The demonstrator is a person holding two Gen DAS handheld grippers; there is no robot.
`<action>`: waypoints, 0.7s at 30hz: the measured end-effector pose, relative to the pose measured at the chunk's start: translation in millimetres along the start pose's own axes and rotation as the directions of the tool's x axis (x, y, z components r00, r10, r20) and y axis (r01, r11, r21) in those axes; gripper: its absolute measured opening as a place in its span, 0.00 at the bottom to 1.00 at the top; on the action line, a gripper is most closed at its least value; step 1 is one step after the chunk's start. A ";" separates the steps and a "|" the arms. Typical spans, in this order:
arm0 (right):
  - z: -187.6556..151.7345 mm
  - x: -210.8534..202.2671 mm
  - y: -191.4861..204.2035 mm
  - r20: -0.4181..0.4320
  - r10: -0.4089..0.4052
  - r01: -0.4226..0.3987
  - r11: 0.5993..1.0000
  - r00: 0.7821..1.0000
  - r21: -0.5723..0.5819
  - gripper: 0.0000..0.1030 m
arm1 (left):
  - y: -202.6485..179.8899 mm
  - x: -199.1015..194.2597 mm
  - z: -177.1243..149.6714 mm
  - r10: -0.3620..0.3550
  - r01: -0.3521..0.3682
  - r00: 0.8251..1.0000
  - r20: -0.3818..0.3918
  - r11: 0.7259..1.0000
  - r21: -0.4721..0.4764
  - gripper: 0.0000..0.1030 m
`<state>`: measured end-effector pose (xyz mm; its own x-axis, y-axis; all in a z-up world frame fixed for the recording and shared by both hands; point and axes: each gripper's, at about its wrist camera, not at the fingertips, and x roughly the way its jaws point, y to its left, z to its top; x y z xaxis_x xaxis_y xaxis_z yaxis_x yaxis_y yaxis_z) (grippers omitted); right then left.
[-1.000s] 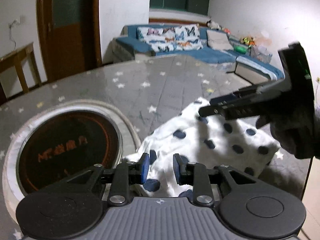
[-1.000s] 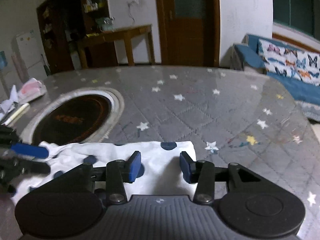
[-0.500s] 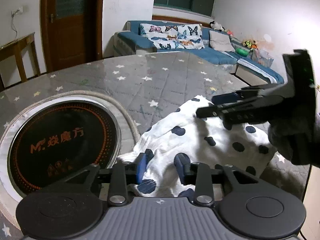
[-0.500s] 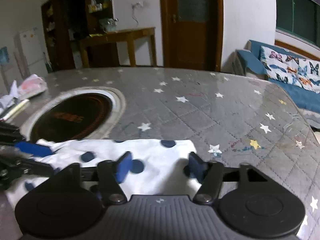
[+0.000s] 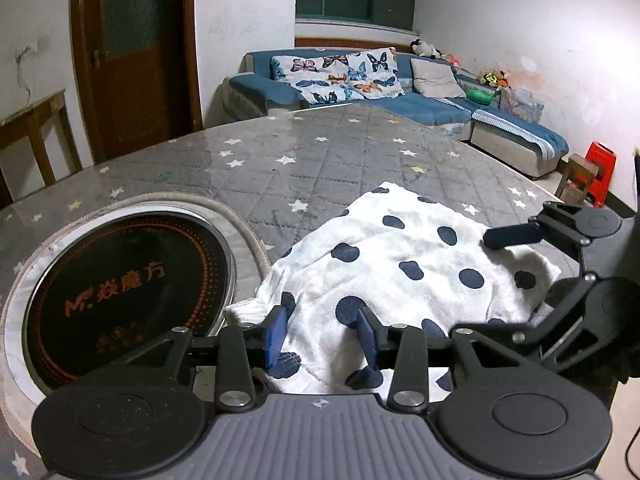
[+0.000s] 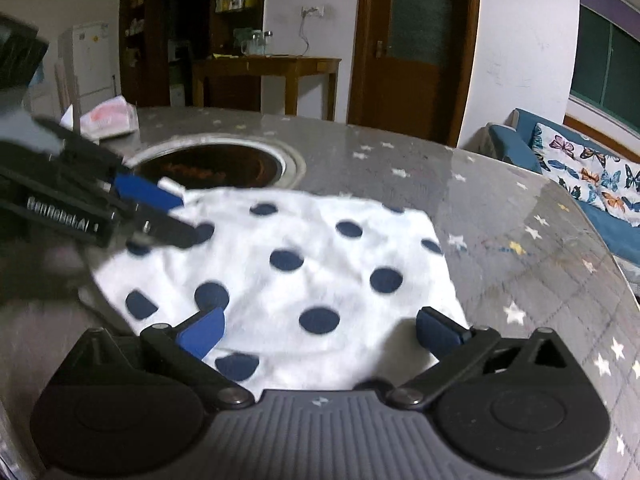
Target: Fold clothes
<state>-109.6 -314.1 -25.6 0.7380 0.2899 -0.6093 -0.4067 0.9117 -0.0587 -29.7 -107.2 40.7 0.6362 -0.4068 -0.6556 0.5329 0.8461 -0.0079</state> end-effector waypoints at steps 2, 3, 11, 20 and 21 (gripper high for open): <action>-3.3 -3.6 2.2 0.003 0.000 0.000 1.000 1.000 0.003 1.00 | -2.0 -1.1 -1.1 0.004 -0.004 1.000 0.004 1.000 0.008 0.45; -3.8 -6.1 2.3 0.008 0.002 -0.002 1.000 1.000 0.006 1.00 | -2.8 -1.7 -1.5 0.004 -0.004 1.000 0.007 1.000 0.011 0.47; -12.6 -7.0 -8.6 0.019 0.026 -0.028 0.994 0.999 0.109 1.00 | -9.0 -5.3 -1.7 0.010 -0.011 1.000 0.017 1.000 0.010 0.54; -12.1 -22.5 -1.1 0.094 0.017 -0.028 0.992 0.995 0.121 1.00 | -8.4 -16.1 -4.6 0.026 -0.025 0.999 0.039 0.999 -0.035 0.71; -11.8 -24.2 0.6 0.103 0.022 -0.035 0.992 0.994 0.120 1.00 | -7.4 -18.0 -5.2 0.029 -0.027 0.999 0.044 0.999 -0.041 0.72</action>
<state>-134.1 -324.0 -20.3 0.7801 0.3386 -0.5261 -0.3643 0.9295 0.0580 -48.0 -104.3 48.6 0.6751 -0.3972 -0.6217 0.4921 0.8703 -0.0217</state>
